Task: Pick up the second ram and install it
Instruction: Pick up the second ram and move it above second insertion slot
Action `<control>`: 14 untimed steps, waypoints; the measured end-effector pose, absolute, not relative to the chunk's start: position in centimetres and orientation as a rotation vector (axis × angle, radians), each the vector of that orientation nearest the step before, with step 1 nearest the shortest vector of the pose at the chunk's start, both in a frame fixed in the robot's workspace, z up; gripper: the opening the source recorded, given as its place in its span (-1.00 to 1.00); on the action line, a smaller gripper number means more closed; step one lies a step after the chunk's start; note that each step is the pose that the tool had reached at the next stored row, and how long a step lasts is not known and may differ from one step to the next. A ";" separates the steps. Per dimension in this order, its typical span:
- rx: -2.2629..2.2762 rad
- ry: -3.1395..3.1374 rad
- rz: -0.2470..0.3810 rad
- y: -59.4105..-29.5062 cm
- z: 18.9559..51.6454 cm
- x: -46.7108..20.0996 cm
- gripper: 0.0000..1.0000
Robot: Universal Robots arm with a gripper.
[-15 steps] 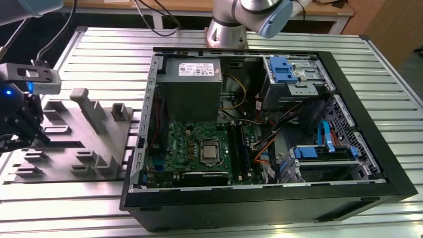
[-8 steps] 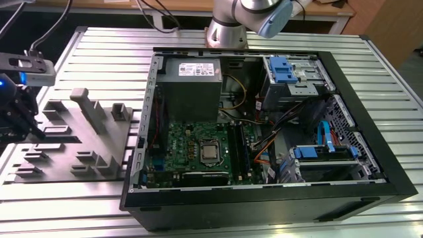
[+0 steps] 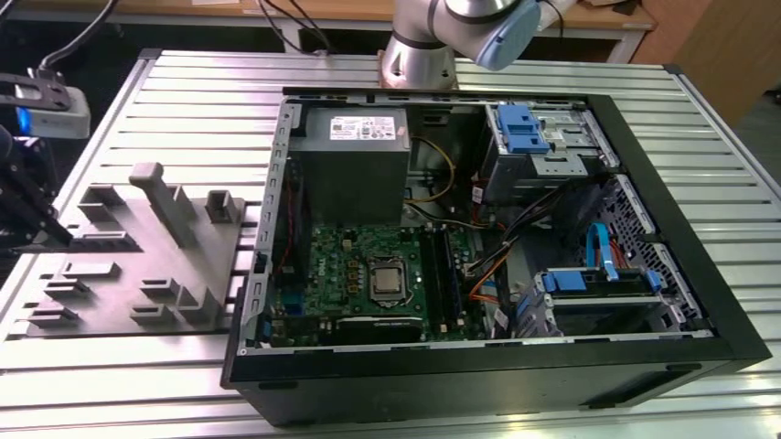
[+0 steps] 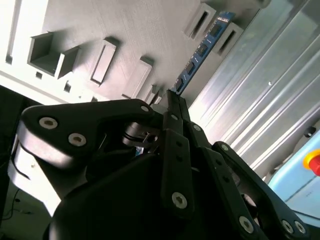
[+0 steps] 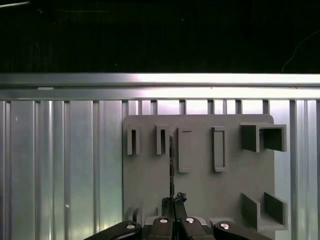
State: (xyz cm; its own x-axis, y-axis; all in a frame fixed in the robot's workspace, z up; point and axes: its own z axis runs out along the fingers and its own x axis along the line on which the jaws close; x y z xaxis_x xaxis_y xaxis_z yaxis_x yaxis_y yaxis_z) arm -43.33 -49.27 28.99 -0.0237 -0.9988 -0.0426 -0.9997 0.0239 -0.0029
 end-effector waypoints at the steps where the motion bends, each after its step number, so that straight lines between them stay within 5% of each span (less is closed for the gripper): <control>1: -2.171 2.224 0.042 -49.3 29.3 -43.3 -0.77; 14: -2.167 2.218 0.031 -49.2 33.7 -43.3 -0.77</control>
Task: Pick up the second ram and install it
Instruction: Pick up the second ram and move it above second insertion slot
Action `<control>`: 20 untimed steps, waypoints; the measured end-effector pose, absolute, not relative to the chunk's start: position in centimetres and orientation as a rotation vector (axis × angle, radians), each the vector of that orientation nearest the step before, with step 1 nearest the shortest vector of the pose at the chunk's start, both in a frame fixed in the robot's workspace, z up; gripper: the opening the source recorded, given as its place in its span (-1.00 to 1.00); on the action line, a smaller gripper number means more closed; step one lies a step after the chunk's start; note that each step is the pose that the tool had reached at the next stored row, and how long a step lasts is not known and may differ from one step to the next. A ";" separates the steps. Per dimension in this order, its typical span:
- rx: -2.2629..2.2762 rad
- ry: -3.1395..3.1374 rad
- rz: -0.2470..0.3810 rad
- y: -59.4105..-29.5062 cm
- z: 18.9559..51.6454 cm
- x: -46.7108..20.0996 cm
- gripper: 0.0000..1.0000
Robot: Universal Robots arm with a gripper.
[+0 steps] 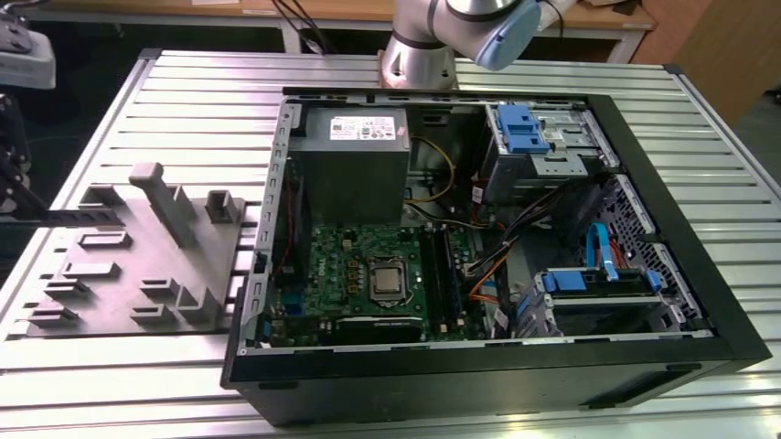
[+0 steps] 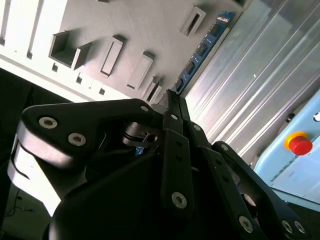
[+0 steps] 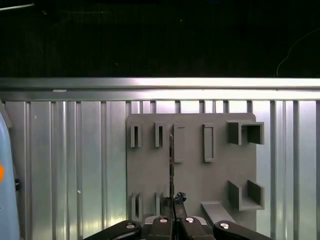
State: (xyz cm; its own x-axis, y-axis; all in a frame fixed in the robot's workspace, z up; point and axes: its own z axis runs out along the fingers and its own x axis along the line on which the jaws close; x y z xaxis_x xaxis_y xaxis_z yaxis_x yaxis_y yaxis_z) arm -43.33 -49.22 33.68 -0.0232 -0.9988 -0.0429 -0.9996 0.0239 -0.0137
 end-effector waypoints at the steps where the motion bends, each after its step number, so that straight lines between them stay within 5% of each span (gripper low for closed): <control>1: -2.166 2.218 0.030 -49.2 34.0 -43.3 -0.77; 20: -2.160 2.212 0.021 -49.2 39.6 -43.3 -0.77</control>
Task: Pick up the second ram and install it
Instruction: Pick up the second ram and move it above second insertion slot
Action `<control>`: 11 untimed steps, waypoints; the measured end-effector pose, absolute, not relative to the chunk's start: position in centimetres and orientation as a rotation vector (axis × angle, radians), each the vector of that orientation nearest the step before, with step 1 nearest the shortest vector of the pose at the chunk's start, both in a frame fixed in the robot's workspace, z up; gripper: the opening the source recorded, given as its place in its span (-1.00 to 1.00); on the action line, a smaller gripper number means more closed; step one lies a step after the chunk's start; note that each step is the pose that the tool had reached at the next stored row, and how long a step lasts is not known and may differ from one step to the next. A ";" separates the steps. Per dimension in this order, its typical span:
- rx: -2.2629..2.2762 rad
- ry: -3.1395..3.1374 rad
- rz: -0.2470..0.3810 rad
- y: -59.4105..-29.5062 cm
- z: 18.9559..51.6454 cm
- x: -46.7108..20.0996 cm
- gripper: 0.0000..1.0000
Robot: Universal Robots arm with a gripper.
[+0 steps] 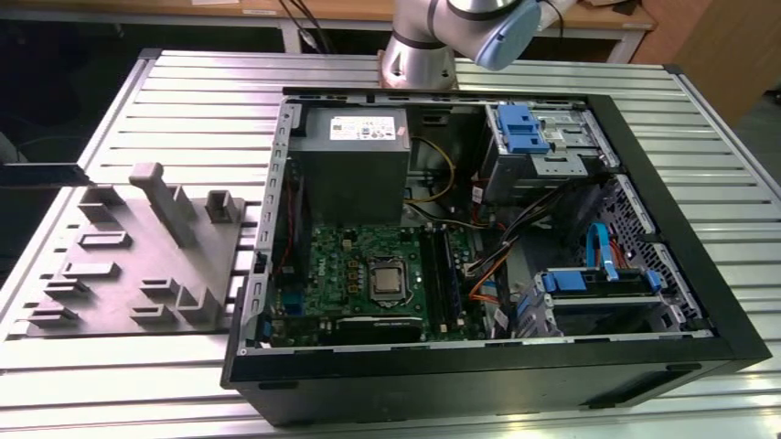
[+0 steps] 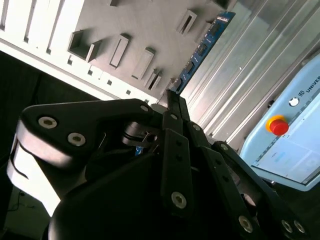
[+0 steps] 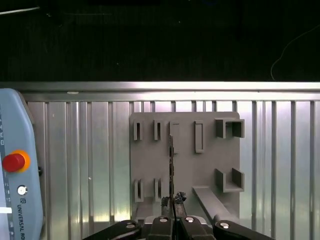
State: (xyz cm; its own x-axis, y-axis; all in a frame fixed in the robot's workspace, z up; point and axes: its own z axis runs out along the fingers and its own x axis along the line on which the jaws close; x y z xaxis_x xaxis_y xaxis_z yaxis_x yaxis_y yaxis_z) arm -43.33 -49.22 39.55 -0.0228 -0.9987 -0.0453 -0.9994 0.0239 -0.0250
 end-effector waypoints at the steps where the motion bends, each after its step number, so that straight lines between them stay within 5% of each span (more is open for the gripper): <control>1: -2.160 2.211 0.021 -49.2 39.7 -43.3 -0.77; 11: -2.160 2.211 0.021 -49.2 40.8 -43.3 -0.77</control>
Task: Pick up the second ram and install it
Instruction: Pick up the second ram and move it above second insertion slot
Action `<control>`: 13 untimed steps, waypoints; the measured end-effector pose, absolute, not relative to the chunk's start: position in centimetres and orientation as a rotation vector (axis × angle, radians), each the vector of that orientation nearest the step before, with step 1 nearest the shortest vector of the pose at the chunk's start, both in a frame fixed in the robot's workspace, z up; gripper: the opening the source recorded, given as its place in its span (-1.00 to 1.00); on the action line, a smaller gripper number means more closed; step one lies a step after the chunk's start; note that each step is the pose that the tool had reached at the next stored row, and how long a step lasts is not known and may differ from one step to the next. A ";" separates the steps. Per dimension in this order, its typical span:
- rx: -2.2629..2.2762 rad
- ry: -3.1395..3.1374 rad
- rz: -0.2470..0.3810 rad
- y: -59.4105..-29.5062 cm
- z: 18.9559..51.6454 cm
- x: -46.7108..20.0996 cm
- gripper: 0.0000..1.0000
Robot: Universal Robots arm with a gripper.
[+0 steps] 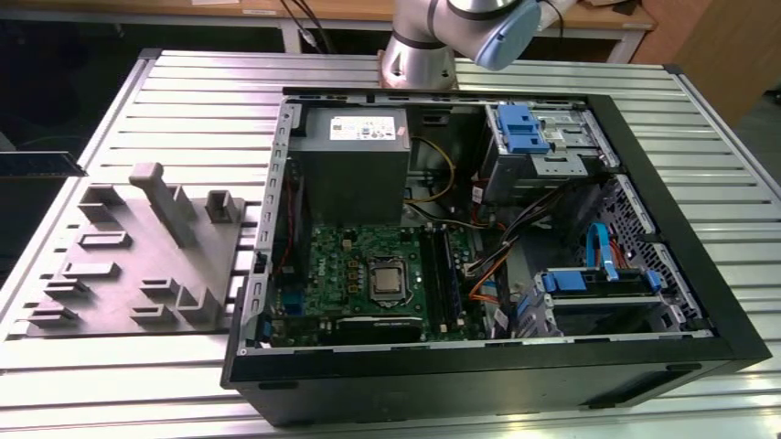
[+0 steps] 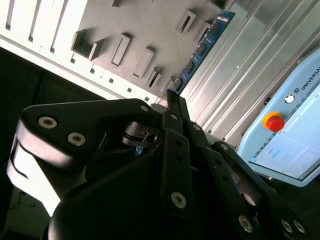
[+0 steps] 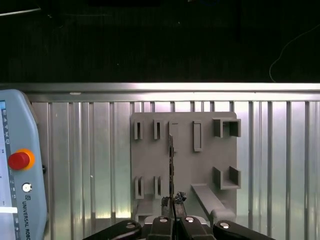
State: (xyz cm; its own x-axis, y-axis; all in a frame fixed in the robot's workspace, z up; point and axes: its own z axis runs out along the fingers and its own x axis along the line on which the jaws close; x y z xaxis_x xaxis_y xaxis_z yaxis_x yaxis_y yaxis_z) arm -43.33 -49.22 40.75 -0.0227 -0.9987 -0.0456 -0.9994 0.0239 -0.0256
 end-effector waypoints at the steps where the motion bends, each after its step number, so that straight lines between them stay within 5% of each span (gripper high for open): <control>1: -2.160 2.211 0.021 -49.2 40.8 -43.3 -0.77; 13: -2.160 2.211 0.021 -49.2 40.7 -40.3 -0.77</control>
State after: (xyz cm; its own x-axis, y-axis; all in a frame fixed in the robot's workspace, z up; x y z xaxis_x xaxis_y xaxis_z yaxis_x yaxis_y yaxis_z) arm -40.26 -49.22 40.74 -0.0227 -0.9987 -0.0456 -0.9994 0.0239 -0.0256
